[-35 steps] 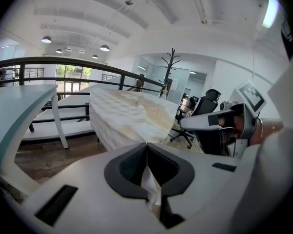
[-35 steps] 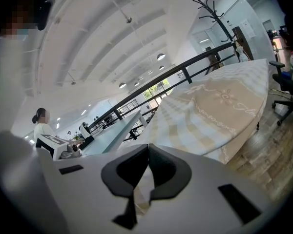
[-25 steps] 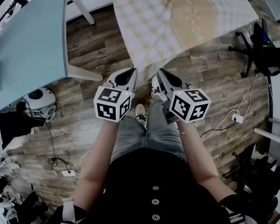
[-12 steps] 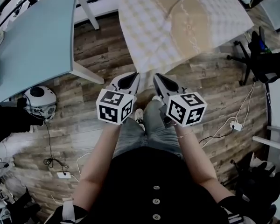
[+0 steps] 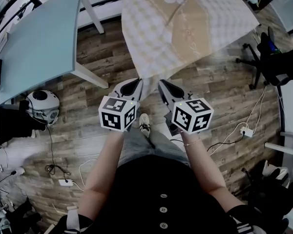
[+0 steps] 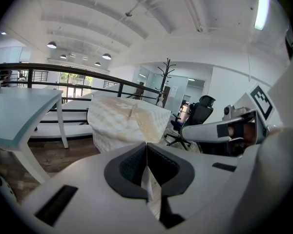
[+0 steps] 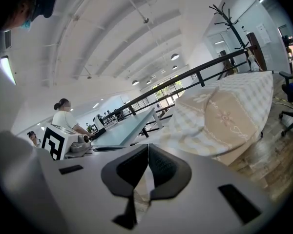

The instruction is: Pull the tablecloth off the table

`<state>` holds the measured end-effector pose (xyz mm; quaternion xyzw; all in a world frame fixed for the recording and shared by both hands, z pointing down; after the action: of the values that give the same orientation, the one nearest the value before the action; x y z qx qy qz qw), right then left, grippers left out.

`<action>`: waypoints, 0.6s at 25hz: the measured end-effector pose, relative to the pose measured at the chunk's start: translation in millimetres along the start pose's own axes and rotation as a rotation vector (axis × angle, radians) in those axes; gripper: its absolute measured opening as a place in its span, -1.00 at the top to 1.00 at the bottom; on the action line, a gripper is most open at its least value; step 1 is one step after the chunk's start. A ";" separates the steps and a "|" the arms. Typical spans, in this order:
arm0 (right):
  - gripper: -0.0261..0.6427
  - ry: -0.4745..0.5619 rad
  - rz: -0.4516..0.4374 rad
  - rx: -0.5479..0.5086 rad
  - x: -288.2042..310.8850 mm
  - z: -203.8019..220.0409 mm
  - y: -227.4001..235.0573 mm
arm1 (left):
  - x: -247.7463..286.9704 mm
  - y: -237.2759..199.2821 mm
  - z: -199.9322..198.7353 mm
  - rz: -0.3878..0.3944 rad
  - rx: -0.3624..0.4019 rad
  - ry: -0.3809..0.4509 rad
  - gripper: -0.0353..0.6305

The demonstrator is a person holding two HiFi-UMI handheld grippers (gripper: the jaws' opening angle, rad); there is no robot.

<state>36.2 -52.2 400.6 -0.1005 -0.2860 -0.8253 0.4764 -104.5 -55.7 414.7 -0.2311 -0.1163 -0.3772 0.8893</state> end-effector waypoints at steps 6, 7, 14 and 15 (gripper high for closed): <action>0.84 -0.028 -0.014 -0.014 -35.7 22.6 -2.2 | -8.9 24.1 8.9 -0.018 0.030 -0.013 0.84; 0.84 -0.031 -0.018 -0.015 -41.9 26.2 -2.8 | -10.4 28.9 9.5 -0.022 0.037 -0.015 0.84; 0.84 -0.022 -0.035 -0.036 -72.2 40.7 -9.3 | -24.6 55.1 19.5 -0.031 0.066 -0.012 0.84; 0.84 -0.020 -0.033 -0.037 -75.6 40.8 -8.2 | -25.4 58.2 19.8 -0.032 0.070 -0.012 0.84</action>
<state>64.7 29.2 397.7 -0.1126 -0.2770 -0.8372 0.4579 -80.4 5.2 403.4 -0.2003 -0.1384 -0.3859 0.8899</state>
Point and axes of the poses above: the fingertips, and each gripper's own axes: x forward along the fingers, y to its right, z out of its underside, the point moved 6 cm from there along -x, backward along the fingers, and after that the axes turned 11 degrees about z, right-handed, at the moved point
